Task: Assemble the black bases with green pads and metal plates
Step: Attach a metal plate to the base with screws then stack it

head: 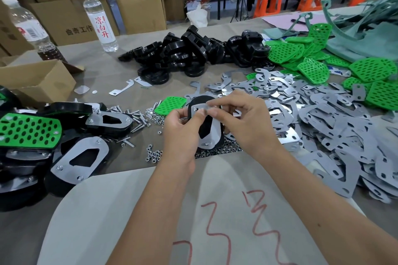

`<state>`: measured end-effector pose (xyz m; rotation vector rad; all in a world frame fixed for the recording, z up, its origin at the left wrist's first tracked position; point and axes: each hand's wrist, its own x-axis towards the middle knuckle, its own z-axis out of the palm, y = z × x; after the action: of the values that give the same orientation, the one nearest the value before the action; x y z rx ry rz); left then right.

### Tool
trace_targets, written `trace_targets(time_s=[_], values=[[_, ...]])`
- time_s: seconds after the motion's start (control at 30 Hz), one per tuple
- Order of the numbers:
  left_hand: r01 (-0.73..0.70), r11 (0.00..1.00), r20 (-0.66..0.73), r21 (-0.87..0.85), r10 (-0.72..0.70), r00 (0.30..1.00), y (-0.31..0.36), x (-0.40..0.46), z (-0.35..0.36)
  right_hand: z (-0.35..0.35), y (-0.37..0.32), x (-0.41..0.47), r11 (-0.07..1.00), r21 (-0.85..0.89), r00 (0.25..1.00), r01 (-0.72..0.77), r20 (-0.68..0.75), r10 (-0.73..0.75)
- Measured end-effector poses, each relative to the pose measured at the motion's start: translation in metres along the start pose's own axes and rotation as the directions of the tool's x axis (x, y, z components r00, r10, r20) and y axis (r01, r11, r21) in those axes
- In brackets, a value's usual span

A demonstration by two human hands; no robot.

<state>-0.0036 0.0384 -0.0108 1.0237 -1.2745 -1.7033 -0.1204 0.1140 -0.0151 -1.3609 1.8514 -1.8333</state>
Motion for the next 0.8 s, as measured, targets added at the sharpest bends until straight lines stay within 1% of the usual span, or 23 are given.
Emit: trace_targets(time_s=[0.07,0.13,0.2,0.27,0.37,0.4,0.5,0.53,0.6,0.67,0.73,0.77,0.8], values=[[0.033,0.998,-0.032,-0.050,-0.035,0.999,0.001,0.002,-0.001,0.001,-0.002,-0.003,1.000,0.001,0.999,-0.005,0.038,0.005],[0.063,0.992,-0.052,-0.111,-0.069,0.996,0.002,0.003,-0.002,-0.002,0.000,-0.006,0.999,0.042,0.998,0.008,0.062,-0.011],[0.070,0.988,-0.061,-0.138,-0.079,0.995,0.004,0.004,-0.002,-0.003,0.001,-0.009,0.998,0.046,0.999,0.037,0.005,-0.037],[0.063,0.991,-0.056,-0.120,-0.071,0.996,0.003,0.004,-0.001,-0.002,-0.001,-0.009,0.999,0.050,1.000,0.016,-0.007,-0.016],[0.062,0.991,-0.067,-0.120,-0.071,0.995,0.002,0.003,-0.001,0.003,-0.006,-0.008,0.995,0.082,0.995,-0.051,0.090,0.044],[0.066,0.989,-0.079,-0.131,-0.076,0.994,0.002,0.004,-0.001,0.003,-0.007,-0.009,0.994,0.089,0.996,-0.058,0.072,0.051],[0.085,0.983,-0.083,-0.164,-0.099,0.992,0.002,0.005,-0.002,-0.004,-0.006,-0.010,0.989,0.143,0.997,-0.037,-0.059,0.046],[0.082,0.984,-0.075,-0.157,-0.095,0.993,0.002,0.005,-0.002,-0.005,-0.008,-0.011,0.988,0.150,0.997,-0.037,-0.056,0.046],[0.068,0.988,-0.066,-0.140,-0.078,0.995,0.000,0.005,0.000,-0.003,-0.011,-0.011,0.989,0.129,0.997,-0.070,0.030,0.066],[0.067,0.984,-0.075,-0.164,-0.080,0.994,0.000,0.006,-0.001,0.000,-0.013,-0.012,0.989,0.114,0.991,-0.092,0.106,0.080],[0.081,0.973,-0.083,-0.216,-0.101,0.991,0.004,0.007,-0.005,-0.002,-0.014,-0.012,0.990,0.116,0.994,-0.080,0.086,0.070],[0.084,0.969,-0.087,-0.233,-0.107,0.990,0.006,0.008,-0.007,-0.003,-0.012,-0.013,0.993,0.096,0.996,-0.066,0.070,0.060],[0.084,0.968,-0.091,-0.237,-0.108,0.990,0.008,0.009,-0.010,-0.004,-0.010,-0.012,0.998,0.033,0.997,-0.046,0.058,0.044]])
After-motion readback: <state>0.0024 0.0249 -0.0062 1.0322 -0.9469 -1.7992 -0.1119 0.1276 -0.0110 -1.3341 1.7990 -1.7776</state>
